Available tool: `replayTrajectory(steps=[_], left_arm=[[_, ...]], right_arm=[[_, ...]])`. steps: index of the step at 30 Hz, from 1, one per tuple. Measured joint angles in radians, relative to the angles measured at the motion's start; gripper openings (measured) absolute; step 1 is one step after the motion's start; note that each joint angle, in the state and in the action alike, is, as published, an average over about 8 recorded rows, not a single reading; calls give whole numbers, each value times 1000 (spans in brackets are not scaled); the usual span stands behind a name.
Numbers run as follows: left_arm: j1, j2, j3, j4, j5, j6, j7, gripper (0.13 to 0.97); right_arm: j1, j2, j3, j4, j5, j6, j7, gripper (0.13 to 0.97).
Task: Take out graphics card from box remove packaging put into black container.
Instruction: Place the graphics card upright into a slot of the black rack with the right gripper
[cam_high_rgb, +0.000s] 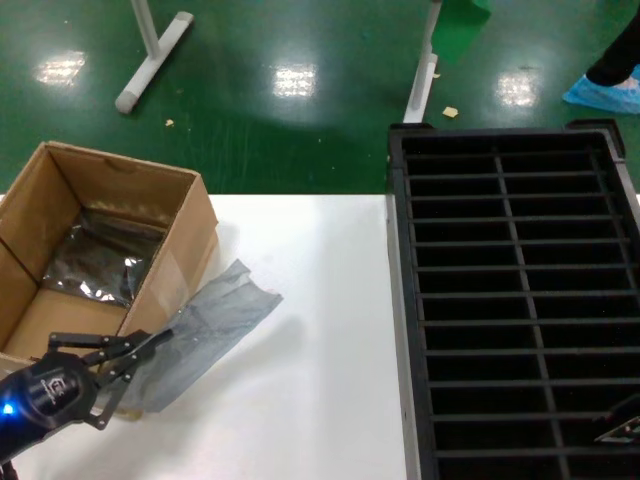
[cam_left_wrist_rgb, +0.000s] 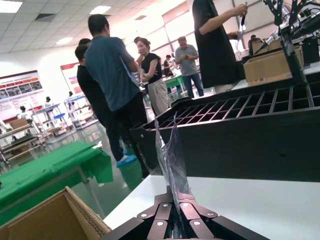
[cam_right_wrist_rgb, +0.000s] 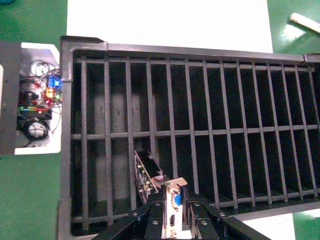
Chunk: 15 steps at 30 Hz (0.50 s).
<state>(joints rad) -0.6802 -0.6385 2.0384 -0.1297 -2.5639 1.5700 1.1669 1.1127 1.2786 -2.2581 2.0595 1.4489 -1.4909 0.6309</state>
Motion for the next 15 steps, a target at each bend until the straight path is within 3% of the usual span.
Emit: replayTrajectory(steps=[15], left_arm=[[0, -4, -4, 9, 9, 0, 1, 142]], right_arm=[[-284, -1, 219, 0, -62, 77, -63, 194]])
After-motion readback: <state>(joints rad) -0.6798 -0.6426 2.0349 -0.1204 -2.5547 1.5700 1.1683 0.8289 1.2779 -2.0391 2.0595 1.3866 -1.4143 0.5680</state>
